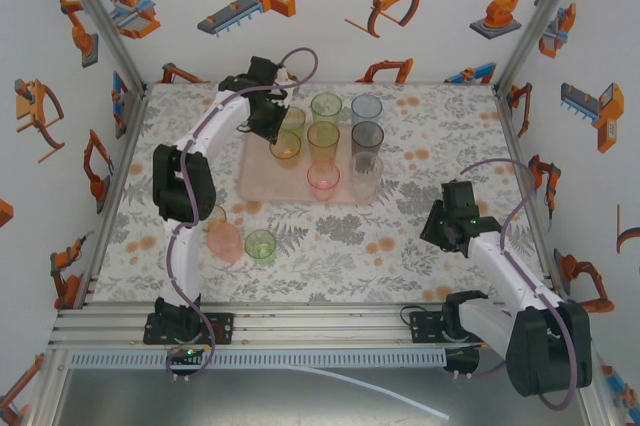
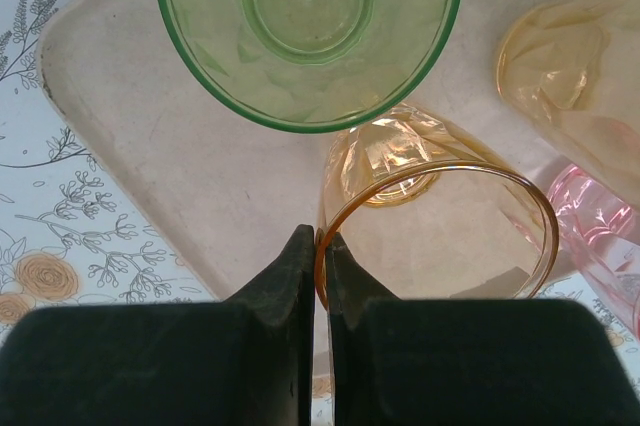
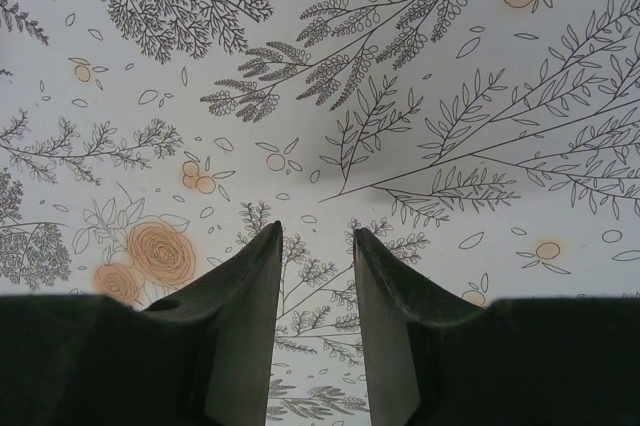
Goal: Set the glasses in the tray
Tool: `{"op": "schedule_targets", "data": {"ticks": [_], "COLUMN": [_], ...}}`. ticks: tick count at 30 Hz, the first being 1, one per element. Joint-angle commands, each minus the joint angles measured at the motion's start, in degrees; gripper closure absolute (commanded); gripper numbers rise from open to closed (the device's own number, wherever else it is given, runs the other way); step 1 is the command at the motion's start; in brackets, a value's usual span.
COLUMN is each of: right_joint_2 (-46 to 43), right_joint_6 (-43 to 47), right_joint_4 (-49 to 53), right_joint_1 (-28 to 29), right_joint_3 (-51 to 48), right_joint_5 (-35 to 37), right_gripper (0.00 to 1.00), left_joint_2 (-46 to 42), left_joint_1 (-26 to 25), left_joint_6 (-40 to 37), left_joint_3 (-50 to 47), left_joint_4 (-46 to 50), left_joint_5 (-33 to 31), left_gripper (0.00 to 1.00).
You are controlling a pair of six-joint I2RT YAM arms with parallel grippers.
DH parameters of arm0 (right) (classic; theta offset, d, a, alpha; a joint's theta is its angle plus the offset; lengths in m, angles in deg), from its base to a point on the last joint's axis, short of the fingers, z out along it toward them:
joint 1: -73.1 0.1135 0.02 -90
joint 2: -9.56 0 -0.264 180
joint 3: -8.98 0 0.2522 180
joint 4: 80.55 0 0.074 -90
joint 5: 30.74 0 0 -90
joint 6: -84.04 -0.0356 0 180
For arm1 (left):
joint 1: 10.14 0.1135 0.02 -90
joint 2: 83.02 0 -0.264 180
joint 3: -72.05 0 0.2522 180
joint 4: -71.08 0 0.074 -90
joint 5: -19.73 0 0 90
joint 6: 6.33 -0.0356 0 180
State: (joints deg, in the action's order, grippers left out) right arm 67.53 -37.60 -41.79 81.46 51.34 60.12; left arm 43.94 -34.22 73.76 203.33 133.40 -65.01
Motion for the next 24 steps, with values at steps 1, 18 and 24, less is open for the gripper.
{"op": "schedule_targets", "data": {"ticks": [1,18,24], "right_joint_2": [-0.02,0.29,0.26], "right_joint_6": [0.21,0.12,0.15], "right_joint_4": [-0.37,-0.34,-0.46], "right_joint_1": [-0.45,-0.45,-0.45], "right_joint_3": [0.11,0.12,0.15], "right_joint_5": [0.08,0.10,0.02], "right_gripper": [0.64,0.64,0.64], "left_joint_2": [0.97,1.36,1.51], "left_joint_1": [-0.25,-0.32,-0.24], "left_joint_6": [-0.04,-0.90,-1.05], "left_joint_3": [-0.52,0.03,1.26], "left_joint_4": [-0.68,0.30,1.90], "left_joint_5": [-0.26,-0.24,0.02], "left_gripper": [0.94,0.92,0.91]}}
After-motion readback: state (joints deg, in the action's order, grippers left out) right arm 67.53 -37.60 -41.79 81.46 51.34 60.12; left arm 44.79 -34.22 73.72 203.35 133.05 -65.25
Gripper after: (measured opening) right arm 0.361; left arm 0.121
